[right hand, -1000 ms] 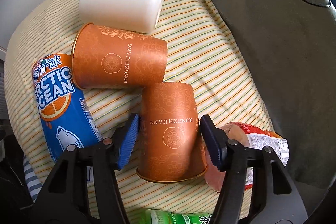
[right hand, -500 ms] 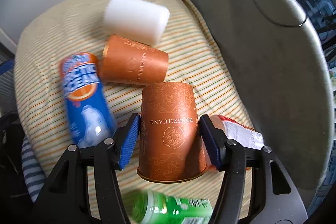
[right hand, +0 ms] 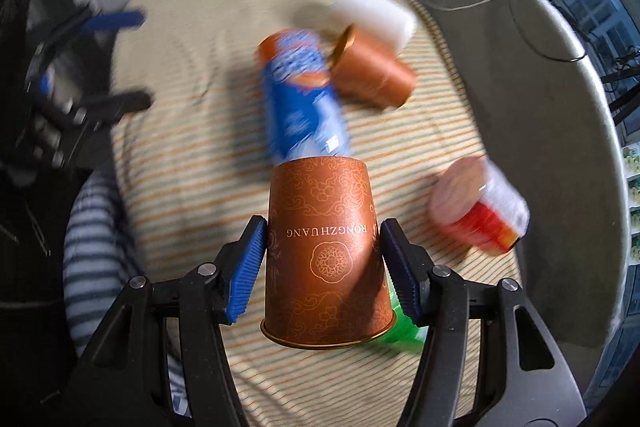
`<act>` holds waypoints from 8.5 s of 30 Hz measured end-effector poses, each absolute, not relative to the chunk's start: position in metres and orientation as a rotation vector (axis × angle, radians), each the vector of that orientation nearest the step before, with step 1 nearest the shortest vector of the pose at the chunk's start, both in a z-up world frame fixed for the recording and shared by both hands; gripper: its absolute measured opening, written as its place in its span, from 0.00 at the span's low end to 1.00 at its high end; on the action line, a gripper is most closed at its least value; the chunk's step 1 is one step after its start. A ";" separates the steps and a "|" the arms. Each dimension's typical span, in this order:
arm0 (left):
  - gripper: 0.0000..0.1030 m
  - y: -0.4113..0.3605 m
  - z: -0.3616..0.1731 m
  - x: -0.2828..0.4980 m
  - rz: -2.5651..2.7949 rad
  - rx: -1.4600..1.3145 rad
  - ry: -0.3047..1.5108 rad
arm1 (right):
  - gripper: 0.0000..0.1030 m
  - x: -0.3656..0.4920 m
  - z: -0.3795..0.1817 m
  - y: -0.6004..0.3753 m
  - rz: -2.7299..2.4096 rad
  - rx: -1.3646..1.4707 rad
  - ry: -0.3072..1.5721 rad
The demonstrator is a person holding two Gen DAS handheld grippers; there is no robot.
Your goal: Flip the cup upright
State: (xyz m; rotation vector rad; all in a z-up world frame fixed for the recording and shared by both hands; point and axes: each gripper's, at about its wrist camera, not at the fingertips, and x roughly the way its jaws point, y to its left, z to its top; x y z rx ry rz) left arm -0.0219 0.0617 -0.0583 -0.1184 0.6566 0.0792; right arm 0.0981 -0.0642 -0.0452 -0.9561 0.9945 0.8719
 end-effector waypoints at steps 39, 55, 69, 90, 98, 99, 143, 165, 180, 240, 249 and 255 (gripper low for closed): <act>0.72 -0.086 -0.045 0.007 -0.702 0.734 0.819 | 0.76 0.027 -0.068 -0.277 0.528 -0.157 0.877; 0.54 -0.126 -0.067 0.039 -0.880 0.984 0.999 | 0.76 0.007 -0.082 -0.355 0.389 0.114 0.857; 0.73 -0.150 -0.089 0.038 -0.895 1.151 1.006 | 0.76 0.012 -0.086 -0.369 0.369 0.190 0.859; 0.60 -0.104 -0.075 0.068 -0.829 0.575 0.951 | 0.76 0.011 -0.086 -0.359 0.354 0.181 0.863; 0.60 -0.071 -0.066 0.053 -0.724 0.257 0.797 | 0.76 0.015 -0.086 -0.347 0.369 0.163 0.866; 0.60 -0.067 -0.066 0.052 -0.701 0.231 0.777 | 0.76 0.015 -0.085 -0.344 0.373 0.159 0.866; 0.59 -0.059 -0.101 0.043 -0.508 0.015 0.702 | 0.76 0.011 -0.079 -0.294 0.421 0.103 0.837; 0.79 -0.047 -0.090 0.015 -0.440 0.064 0.697 | 0.76 0.003 -0.066 -0.274 0.449 0.101 0.770; 0.79 -0.009 -0.047 -0.023 -0.226 -0.075 0.511 | 0.90 -0.010 -0.047 -0.251 0.276 0.051 0.532; 0.80 -0.017 -0.015 -0.046 -0.047 -0.034 0.311 | 1.00 -0.036 -0.038 -0.249 0.154 0.039 0.369; 0.80 -0.016 -0.015 -0.044 -0.047 -0.035 0.318 | 1.00 -0.035 -0.041 -0.248 0.162 0.038 0.377; 0.80 -0.016 -0.015 -0.044 -0.035 -0.027 0.309 | 1.00 -0.035 -0.044 -0.246 0.165 0.039 0.384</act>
